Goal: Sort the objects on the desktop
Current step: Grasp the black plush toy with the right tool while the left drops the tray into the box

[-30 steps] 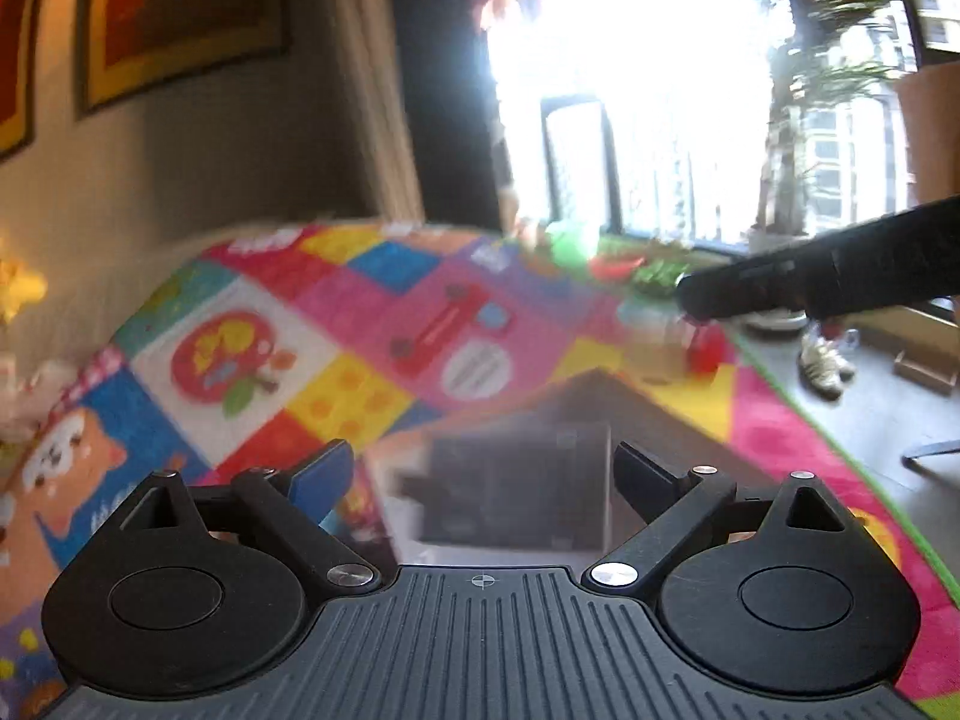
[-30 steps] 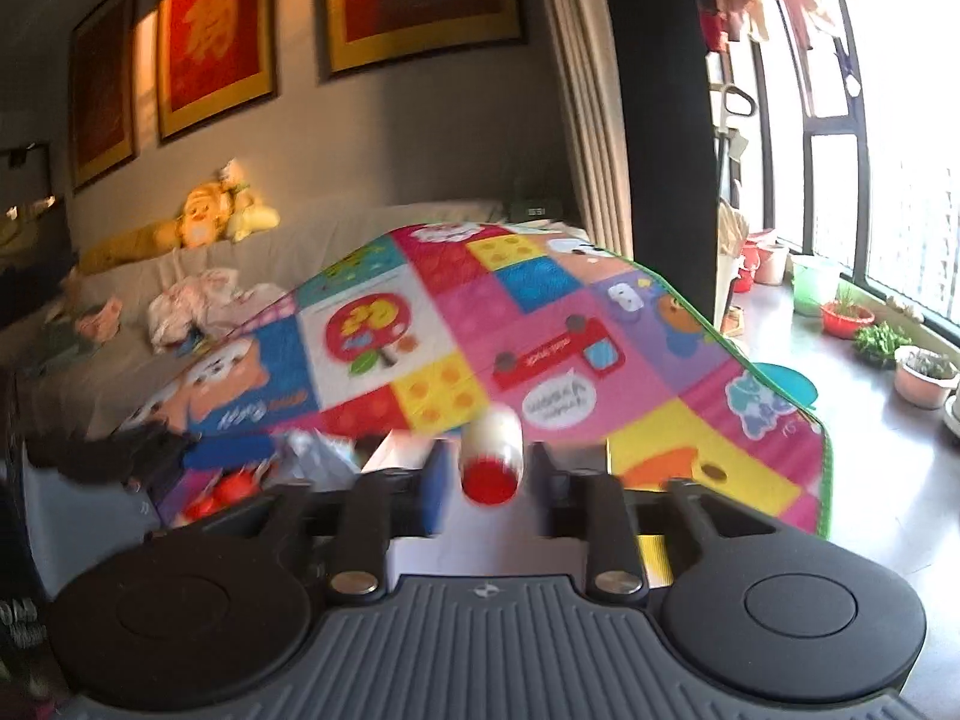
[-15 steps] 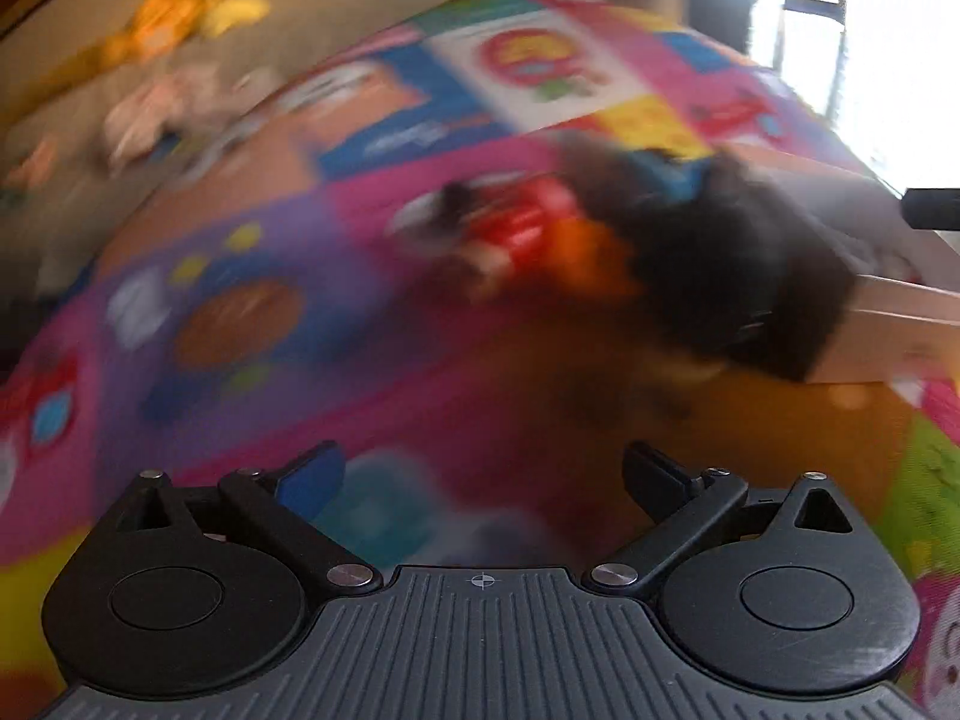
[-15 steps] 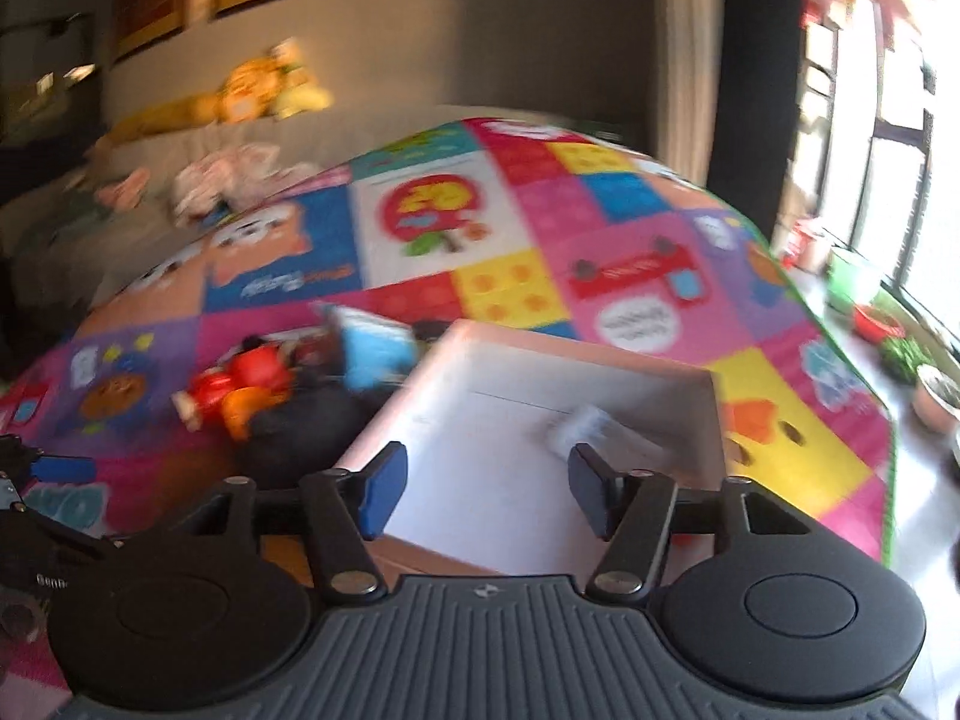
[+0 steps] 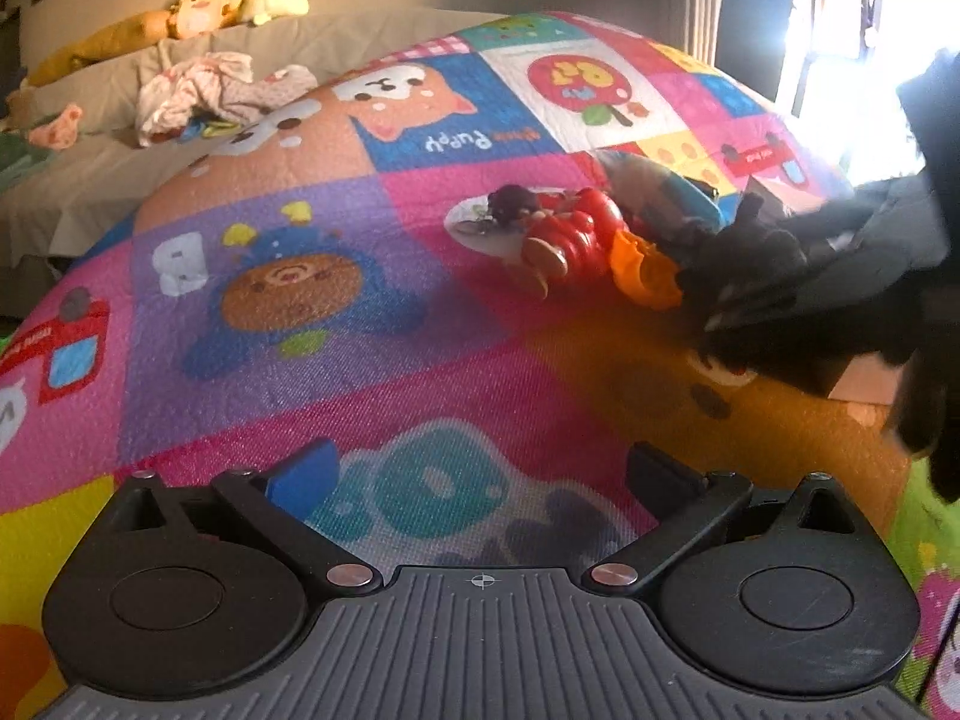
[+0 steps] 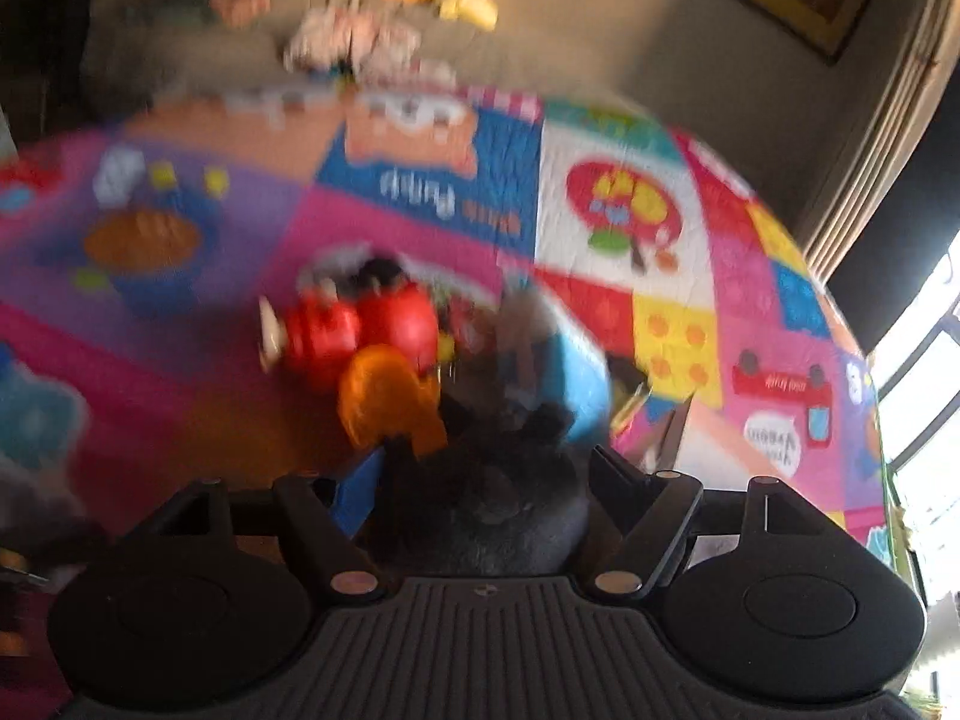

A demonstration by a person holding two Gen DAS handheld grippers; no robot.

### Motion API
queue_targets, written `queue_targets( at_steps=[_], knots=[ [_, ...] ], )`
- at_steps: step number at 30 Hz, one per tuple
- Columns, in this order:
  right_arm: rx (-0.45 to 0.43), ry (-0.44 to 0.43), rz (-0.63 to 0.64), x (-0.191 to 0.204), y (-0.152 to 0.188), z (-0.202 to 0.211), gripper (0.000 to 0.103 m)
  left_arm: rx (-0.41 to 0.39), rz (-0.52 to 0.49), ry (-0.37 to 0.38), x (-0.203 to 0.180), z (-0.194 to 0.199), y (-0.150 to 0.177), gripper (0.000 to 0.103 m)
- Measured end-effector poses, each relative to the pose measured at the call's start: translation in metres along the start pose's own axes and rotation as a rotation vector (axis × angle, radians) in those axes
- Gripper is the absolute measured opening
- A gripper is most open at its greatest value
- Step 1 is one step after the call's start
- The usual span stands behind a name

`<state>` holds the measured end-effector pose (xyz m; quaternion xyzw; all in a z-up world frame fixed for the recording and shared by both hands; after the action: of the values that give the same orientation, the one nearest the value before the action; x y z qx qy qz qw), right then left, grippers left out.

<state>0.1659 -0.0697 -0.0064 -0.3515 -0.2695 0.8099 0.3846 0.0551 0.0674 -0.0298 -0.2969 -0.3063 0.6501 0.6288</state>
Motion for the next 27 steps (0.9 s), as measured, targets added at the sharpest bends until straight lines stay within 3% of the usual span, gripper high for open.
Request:
queue_targets(
  at_steps=[2, 6, 10, 14, 19, 21, 24, 27],
  knots=[
    [0.02, 0.018, 0.009, -0.002, 0.005, -0.006, 0.076, -0.004, 0.009, 0.007, 0.001, 0.0, 0.0, 0.103],
    [0.02, -0.033, -0.039, -0.012, 0.009, 0.017, 0.069, -0.004, 0.008, 0.006, 0.001, 0.0, 0.0, 0.103],
    [-0.017, -0.255, -0.264, -0.036, 0.016, 0.077, 0.069, -0.004, 0.007, 0.006, 0.001, 0.0, 0.0, 0.103],
    [-0.059, -0.352, -0.438, -0.058, 0.048, 0.125, 0.07, 0.005, -0.009, -0.007, 0.001, -0.001, 0.001, 0.103],
    [-0.018, -0.324, -0.571, -0.077, 0.109, 0.136, 0.071, 0.037, -0.071, -0.048, -0.007, -0.005, 0.0, 0.103],
    [0.004, -0.288, -0.622, -0.086, 0.132, 0.134, 0.072, 0.036, -0.087, -0.027, -0.012, -0.006, -0.003, 0.103],
    [-0.031, -0.25, -0.673, -0.098, 0.154, 0.139, 0.084, 0.027, -0.092, 0.04, -0.026, -0.01, -0.015, 0.103],
    [-0.089, -0.201, -0.684, -0.105, 0.164, 0.146, 0.094, -0.058, -0.178, 0.055, -0.051, -0.016, -0.039, 0.103]
  ],
)
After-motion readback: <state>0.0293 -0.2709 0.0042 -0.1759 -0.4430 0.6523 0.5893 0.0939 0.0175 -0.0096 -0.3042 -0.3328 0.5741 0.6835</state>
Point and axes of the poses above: each gripper's, at about its wrist camera, not at the fingertips, and z roughly against the way its jaws point, x to its left, y to its underside, the point moved 6 cm from there along -z, roughly the way its jaws point, and after that the axes turned 6 degrees about -z, right-handed, at the moved point
